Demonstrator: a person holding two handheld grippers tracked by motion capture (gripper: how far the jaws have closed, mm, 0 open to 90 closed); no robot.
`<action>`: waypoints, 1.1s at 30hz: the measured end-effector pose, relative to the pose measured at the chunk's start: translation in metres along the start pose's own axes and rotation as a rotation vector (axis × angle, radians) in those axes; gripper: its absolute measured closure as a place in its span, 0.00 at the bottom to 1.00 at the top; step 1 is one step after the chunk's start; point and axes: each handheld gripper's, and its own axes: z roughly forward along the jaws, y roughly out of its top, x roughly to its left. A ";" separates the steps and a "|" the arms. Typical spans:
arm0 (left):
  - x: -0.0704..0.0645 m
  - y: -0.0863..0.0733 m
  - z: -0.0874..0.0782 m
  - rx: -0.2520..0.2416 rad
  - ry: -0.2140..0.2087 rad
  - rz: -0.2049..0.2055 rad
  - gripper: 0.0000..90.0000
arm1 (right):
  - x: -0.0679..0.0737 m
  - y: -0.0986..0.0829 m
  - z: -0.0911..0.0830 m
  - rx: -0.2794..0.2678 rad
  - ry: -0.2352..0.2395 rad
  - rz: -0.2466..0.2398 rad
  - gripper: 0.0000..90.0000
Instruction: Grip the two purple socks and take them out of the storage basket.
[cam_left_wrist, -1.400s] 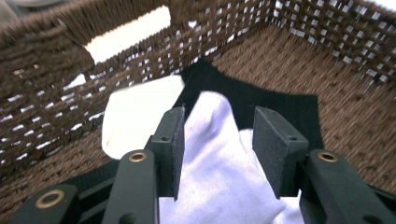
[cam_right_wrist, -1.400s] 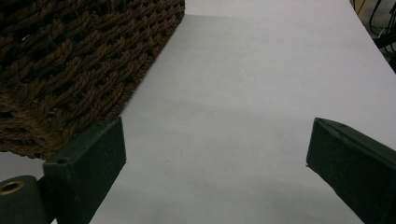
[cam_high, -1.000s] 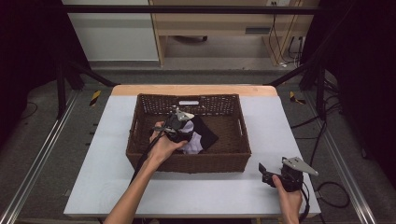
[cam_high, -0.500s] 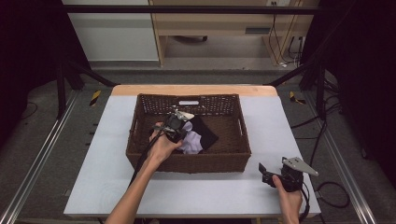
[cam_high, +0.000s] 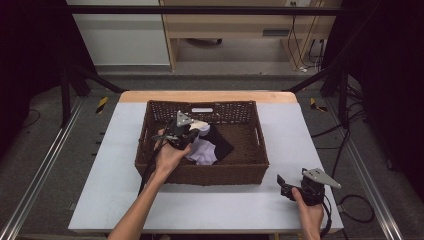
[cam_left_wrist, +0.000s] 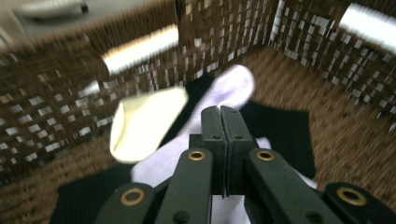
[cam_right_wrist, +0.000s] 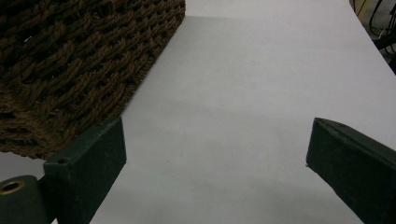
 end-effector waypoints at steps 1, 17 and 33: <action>0.000 0.001 -0.003 -0.023 -0.001 0.000 0.99 | 0.000 0.000 0.000 0.001 0.001 0.000 0.06; 0.003 0.027 -0.065 -0.269 -0.044 -0.027 0.99 | 0.000 0.000 0.000 0.000 0.000 0.001 0.06; -0.006 0.031 -0.125 -0.354 -0.100 0.013 0.99 | 0.000 0.000 0.000 -0.004 -0.003 -0.002 0.06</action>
